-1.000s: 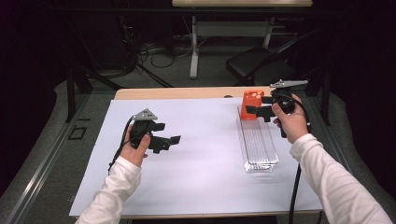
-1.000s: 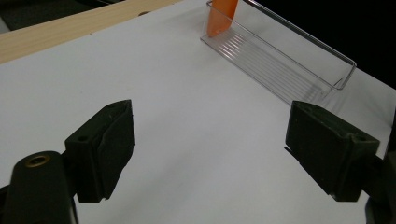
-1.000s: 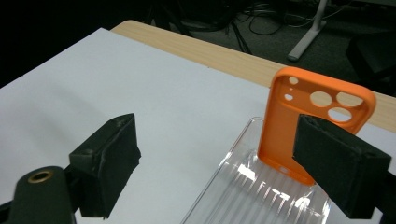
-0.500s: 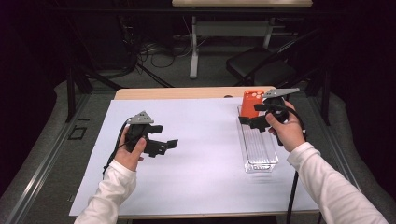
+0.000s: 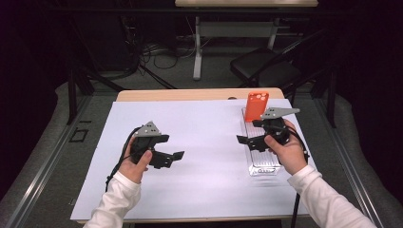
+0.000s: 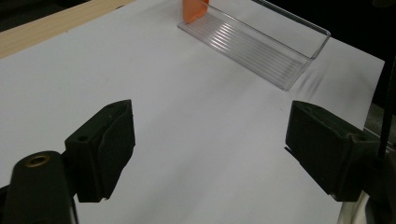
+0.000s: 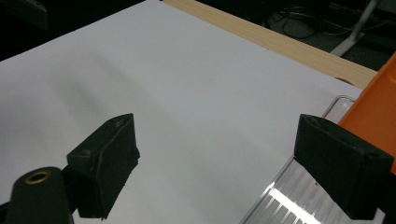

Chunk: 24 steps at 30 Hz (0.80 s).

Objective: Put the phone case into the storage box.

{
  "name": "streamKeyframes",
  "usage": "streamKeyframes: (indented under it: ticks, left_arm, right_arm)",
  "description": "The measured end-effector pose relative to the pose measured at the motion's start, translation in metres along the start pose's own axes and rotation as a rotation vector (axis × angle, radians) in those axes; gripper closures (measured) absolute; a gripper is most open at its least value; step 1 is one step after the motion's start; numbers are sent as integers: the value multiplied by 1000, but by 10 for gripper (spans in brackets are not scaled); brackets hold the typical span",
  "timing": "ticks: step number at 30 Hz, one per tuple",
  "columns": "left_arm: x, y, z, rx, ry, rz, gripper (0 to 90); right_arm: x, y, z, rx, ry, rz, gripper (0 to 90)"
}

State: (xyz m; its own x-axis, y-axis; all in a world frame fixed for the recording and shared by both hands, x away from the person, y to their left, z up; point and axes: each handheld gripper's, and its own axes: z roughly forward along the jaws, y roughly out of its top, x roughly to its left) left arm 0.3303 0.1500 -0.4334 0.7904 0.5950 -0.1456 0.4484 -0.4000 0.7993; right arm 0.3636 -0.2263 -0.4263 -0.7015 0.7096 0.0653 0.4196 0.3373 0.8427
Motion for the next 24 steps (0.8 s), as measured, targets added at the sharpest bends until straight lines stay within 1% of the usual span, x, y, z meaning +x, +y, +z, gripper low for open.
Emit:
streamKeyframes:
  ticks: [3,6,7,10,11,12,14,15,16,19,20,22,23,24]
  left_arm:
    - [-2,-2,1,-2,-7,4,162]
    - [-6,-6,2,-3,-16,-1,162]
    - [-7,-7,3,-2,-19,4,162]
    - [-12,-11,4,-7,-38,-5,162]
    - [-14,-12,4,-8,-42,-11,162]
    - [-15,-12,4,-8,-43,2,162]
    - [-16,-15,5,-9,-49,0,162]
    - [-16,-16,6,-14,-50,-6,162]
    - [-16,-17,6,-8,-50,-3,162]
    - [-14,-21,7,-13,-49,-16,162]
    - [-15,-22,7,-14,-47,-20,162]
    - [-15,-24,6,-21,-57,-25,162]
    - [-16,-24,6,-21,-64,-21,162]
    - [-17,-25,6,-20,-58,-17,162]
  right_arm:
    - [12,-5,0,1,3,-28,130]
    - [24,-11,1,1,10,-53,130]
    - [28,-13,1,8,18,-54,130]
    - [39,-19,4,13,36,-62,130]
    - [42,-20,5,13,42,-63,130]
    - [44,-23,6,12,47,-64,130]
    - [48,-27,8,12,53,-56,130]
    - [49,-29,9,11,53,-53,130]
    - [51,-32,10,9,50,-49,130]
    - [57,-40,11,17,42,-56,130]
    - [59,-42,11,12,39,-56,130]
    - [63,-47,11,0,45,-49,130]
    - [65,-50,12,-7,50,-45,130]
    - [66,-52,13,-14,48,-41,130]
